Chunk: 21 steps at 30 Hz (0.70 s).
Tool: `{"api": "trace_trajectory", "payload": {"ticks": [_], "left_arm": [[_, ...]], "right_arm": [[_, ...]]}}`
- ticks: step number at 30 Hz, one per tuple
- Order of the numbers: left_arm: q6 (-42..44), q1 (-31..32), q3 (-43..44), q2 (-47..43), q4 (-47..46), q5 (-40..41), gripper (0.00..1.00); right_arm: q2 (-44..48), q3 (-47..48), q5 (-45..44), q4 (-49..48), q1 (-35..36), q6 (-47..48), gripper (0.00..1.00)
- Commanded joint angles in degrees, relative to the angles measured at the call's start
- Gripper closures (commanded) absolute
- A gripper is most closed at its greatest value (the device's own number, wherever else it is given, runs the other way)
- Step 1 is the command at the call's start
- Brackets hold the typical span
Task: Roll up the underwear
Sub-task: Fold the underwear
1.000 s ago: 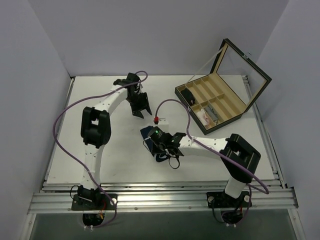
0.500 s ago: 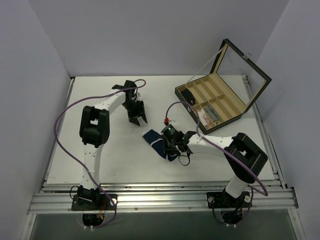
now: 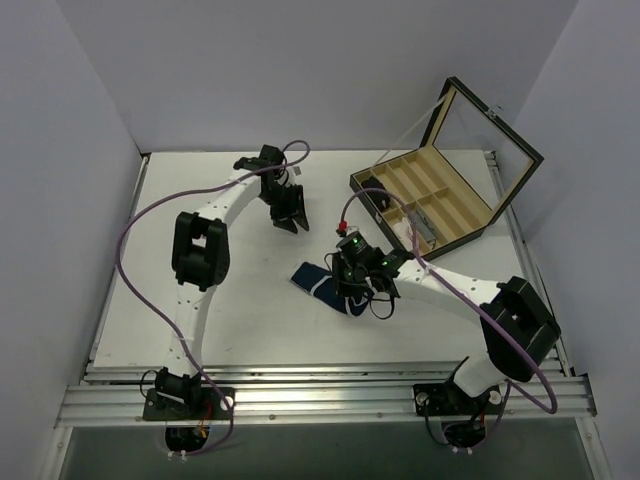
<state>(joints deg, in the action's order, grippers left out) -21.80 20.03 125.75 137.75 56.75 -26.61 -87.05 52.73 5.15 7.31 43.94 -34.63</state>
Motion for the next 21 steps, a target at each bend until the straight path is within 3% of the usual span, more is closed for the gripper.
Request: {"api": "trace_trajectory", "payload": {"ticks": [1,7,15,21], "left_arm": [[2.1,0.8,-5.4,0.6,0.6,-2.2,0.51],[-0.3,1.6,-13.1,-2.1,-4.1,-5.5,0.57],[-3.1,2.6,-28.1,-9.0,-8.2,-2.9,0.64],[-7.1,2.6,-33.3,-14.8,-2.1,11.7,0.68]], "right_arm": [[2.5,0.2,1.6,1.0,3.2,-4.6,0.81],[2.9,-8.1,3.3,-6.3,5.6,-10.0,0.81],[0.3,-9.0,-3.0,-1.3,6.7,-8.4,0.83],[2.1,-9.4,-7.5,5.1,0.4,-4.3,0.83]]}}
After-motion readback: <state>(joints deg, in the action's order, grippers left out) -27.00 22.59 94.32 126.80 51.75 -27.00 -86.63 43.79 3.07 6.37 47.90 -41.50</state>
